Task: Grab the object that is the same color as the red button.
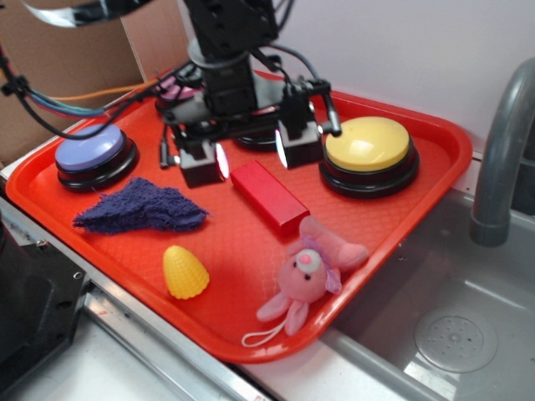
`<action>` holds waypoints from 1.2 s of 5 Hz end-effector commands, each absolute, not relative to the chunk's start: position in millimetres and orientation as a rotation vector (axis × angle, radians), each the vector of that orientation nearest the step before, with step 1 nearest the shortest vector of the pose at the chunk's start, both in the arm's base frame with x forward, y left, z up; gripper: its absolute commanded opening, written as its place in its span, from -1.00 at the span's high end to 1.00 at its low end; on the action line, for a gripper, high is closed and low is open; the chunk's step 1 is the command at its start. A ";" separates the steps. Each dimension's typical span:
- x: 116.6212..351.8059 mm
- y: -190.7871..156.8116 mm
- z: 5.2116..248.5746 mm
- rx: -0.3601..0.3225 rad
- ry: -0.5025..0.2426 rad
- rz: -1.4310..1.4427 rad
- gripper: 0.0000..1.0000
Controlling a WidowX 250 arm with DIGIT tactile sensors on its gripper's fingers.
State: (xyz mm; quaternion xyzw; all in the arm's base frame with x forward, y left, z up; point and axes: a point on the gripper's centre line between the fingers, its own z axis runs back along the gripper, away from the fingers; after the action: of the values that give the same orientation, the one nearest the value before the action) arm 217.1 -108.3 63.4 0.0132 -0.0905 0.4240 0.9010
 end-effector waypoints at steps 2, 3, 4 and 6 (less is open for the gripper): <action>234.6 -95.5 36.2 -0.008 -0.158 0.894 -1.00; 238.1 -93.6 25.2 -0.015 -0.151 0.875 -1.00; 238.0 -95.9 18.1 -0.040 -0.134 0.860 1.00; 235.0 -88.8 52.3 -0.151 -0.157 0.702 1.00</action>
State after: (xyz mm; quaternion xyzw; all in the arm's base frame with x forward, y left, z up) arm 222.6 -93.4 38.0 -0.0459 -0.0525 0.3450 0.9360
